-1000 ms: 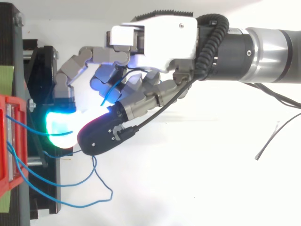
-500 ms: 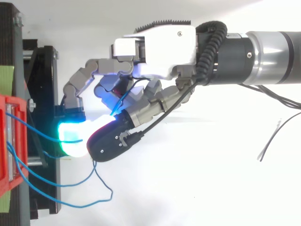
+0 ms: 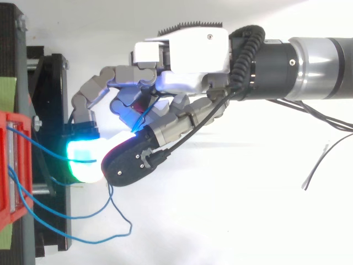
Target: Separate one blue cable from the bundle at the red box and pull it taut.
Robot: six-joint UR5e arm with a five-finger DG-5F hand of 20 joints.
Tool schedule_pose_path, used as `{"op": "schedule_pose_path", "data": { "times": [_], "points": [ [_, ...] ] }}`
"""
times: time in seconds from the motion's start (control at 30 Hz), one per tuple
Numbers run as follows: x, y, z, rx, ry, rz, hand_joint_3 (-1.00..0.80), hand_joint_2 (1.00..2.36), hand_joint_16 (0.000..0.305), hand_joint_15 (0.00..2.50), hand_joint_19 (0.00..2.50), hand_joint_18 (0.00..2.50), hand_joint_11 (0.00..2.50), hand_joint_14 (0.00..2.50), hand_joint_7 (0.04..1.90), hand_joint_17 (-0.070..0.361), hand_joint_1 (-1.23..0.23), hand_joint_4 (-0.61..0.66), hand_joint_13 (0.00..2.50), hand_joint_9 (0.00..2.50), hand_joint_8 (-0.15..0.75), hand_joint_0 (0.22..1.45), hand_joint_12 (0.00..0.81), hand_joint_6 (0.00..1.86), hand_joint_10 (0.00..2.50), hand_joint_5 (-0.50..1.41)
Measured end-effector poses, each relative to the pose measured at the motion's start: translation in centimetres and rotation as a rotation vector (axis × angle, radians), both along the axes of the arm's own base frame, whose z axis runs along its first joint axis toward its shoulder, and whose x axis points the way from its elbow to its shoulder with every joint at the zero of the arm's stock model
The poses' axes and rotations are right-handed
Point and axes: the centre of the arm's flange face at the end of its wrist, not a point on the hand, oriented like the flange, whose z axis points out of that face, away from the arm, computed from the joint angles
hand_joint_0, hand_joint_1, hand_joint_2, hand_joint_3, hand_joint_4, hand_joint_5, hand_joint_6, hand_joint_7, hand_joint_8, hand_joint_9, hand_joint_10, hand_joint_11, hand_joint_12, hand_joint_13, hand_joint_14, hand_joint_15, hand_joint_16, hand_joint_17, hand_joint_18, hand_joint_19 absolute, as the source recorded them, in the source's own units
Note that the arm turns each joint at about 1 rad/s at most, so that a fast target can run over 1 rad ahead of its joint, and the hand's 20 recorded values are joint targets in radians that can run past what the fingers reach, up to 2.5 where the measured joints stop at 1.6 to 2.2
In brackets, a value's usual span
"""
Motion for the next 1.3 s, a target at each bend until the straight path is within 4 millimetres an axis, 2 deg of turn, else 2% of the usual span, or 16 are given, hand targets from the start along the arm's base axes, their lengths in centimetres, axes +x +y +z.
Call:
{"op": "schedule_pose_path", "data": {
  "times": [0.07, 0.13, 0.27, 0.33, 0.43, 0.57, 0.67, 0.73, 0.77, 0.87, 1.0, 1.2, 1.3],
  "points": [
    [0.0, 0.0, 0.0, 0.004, 0.000, 0.002, 0.13, 1.24, 0.070, 1.28, 1.30, 1.85, 1.74, 2.50, 1.10, 0.157, -0.94, -0.50, 1.21, 0.76, 0.020, 0.61, 0.370, 0.81, 2.50, -0.06],
    [0.0, 0.0, 0.0, 0.004, 0.000, 0.003, 0.13, 1.38, 0.068, 1.30, 1.31, 1.83, 1.85, 2.50, 1.11, 0.154, -0.92, -0.52, 1.21, 0.77, 0.017, 0.59, 0.363, 0.81, 2.50, -0.05],
    [0.0, 0.0, 0.0, 0.000, 0.003, 0.002, 0.13, 1.41, 0.067, 1.31, 1.30, 1.75, 1.91, 2.50, 1.09, 0.151, -0.91, -0.52, 1.17, 0.78, 0.024, 0.58, 0.373, 0.81, 2.50, -0.04],
    [0.0, 0.0, 0.0, -0.001, 0.004, 0.002, 0.11, 1.47, 0.065, 1.28, 1.29, 1.64, 1.93, 2.50, 1.08, 0.147, -0.89, -0.53, 1.15, 0.79, 0.013, 0.57, 0.383, 0.81, 2.50, -0.04],
    [-0.1, 0.0, -0.1, 0.002, 0.005, 0.002, 0.09, 1.52, 0.066, 1.21, 1.25, 1.55, 2.10, 2.50, 1.08, 0.149, -0.88, -0.53, 1.09, 0.79, 0.028, 0.56, 0.393, 0.81, 2.50, -0.04],
    [-0.2, -0.2, -0.2, 0.011, 0.014, 0.001, 0.08, 1.56, 0.064, 1.16, 1.28, 1.47, 2.19, 2.50, 1.08, 0.144, -0.87, -0.54, 1.08, 0.79, 0.017, 0.55, 0.402, 0.81, 2.50, -0.04],
    [-0.3, -0.3, -0.4, 0.016, 0.030, 0.003, 0.07, 1.60, 0.063, 1.08, 1.27, 1.35, 2.37, 2.50, 1.09, 0.142, -0.86, -0.56, 1.01, 0.80, 0.020, 0.54, 0.408, 0.81, 2.50, -0.03],
    [-0.4, -0.3, -0.5, 0.017, 0.040, 0.004, 0.07, 1.60, 0.062, 1.05, 1.27, 1.29, 2.29, 2.49, 1.12, 0.140, -0.86, -0.55, 1.01, 0.79, 0.028, 0.54, 0.404, 0.80, 2.50, -0.03],
    [-0.5, -0.3, -0.5, 0.017, 0.043, 0.005, 0.07, 1.61, 0.063, 1.04, 1.25, 1.26, 2.19, 2.38, 1.12, 0.141, -0.86, -0.55, 1.02, 0.80, 0.029, 0.54, 0.403, 0.80, 2.50, -0.03],
    [-0.5, -0.3, -0.5, 0.017, 0.046, 0.007, 0.06, 1.63, 0.062, 1.05, 1.28, 1.23, 2.28, 2.25, 1.13, 0.141, -0.85, -0.55, 1.02, 0.81, 0.048, 0.54, 0.399, 0.80, 2.50, -0.03],
    [-0.6, -0.4, -0.6, 0.016, 0.051, 0.009, 0.06, 1.63, 0.061, 1.03, 1.28, 1.22, 2.33, 2.23, 1.13, 0.138, -0.85, -0.55, 1.02, 0.80, 0.044, 0.54, 0.404, 0.81, 2.50, -0.03],
    [-0.8, -0.3, -0.4, 0.008, 0.063, 0.044, 0.06, 1.63, 0.060, 1.01, 1.28, 1.20, 2.06, 2.16, 1.15, 0.135, -0.85, -0.54, 1.01, 0.79, 0.065, 0.54, 0.399, 0.81, 2.50, -0.03],
    [-1.0, -0.4, 0.1, -0.004, 0.063, 0.053, 0.06, 1.63, 0.059, 0.98, 1.29, 1.20, 2.03, 2.16, 1.16, 0.134, -0.85, -0.53, 1.02, 0.79, 0.066, 0.54, 0.397, 0.81, 2.50, -0.03]
  ]
}}
